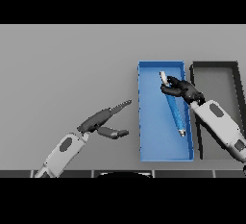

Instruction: Pick up the blue pipe and place it into the blue bin.

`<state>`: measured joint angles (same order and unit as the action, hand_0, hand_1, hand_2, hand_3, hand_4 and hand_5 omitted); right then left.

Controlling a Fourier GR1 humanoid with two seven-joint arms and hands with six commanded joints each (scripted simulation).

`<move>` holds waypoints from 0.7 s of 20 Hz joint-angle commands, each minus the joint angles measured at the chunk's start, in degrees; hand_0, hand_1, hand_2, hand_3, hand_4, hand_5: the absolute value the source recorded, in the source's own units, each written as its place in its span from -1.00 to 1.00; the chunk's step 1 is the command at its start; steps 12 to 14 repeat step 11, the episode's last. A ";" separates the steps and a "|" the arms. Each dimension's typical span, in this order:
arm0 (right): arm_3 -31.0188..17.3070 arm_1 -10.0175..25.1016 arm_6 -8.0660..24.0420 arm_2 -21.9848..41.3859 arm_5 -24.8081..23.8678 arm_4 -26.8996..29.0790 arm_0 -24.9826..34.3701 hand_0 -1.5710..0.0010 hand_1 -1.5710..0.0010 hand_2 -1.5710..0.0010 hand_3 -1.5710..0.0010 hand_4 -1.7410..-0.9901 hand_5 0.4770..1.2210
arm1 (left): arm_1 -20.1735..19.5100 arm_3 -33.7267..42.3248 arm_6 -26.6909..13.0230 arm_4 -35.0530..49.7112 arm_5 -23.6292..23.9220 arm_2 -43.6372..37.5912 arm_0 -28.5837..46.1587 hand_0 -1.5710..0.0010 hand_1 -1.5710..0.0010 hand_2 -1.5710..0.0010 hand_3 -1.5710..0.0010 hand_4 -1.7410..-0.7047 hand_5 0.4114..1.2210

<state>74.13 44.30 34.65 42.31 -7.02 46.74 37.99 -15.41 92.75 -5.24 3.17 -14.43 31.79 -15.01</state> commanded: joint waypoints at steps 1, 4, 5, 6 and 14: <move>0.88 0.63 0.30 -0.06 -0.57 0.15 -0.41 0.90 0.92 0.93 0.95 0.45 -0.03 | 0.33 0.21 -0.29 -0.04 0.01 0.32 -0.05 1.00 1.00 1.00 1.00 0.76 -0.85; 1.24 0.62 0.01 1.45 -2.07 -0.03 0.59 0.95 0.96 0.96 0.98 0.49 -0.15 | 0.40 0.10 -0.61 -0.45 0.24 0.35 -0.44 1.00 1.00 1.00 1.00 0.76 -0.85; 0.46 0.34 -0.38 1.42 -1.78 -0.06 0.65 0.96 0.97 0.97 0.98 0.49 -0.16 | -0.10 0.39 -0.25 -0.44 0.05 0.35 -0.06 1.00 1.00 1.00 1.00 0.76 -0.85; 0.35 0.02 -0.71 0.88 -1.93 0.54 0.80 0.97 0.97 0.98 0.99 0.50 -0.18 | 0.00 0.45 -0.46 -0.26 -0.04 0.16 -0.80 1.00 1.00 1.00 1.00 0.77 -0.86; 0.41 -0.14 -0.76 1.93 -1.56 -0.54 0.71 0.97 0.98 0.98 0.99 0.48 -0.21 | 0.82 -1.27 -0.02 -1.38 0.55 0.41 -1.09 1.00 1.00 1.00 1.00 0.77 -0.85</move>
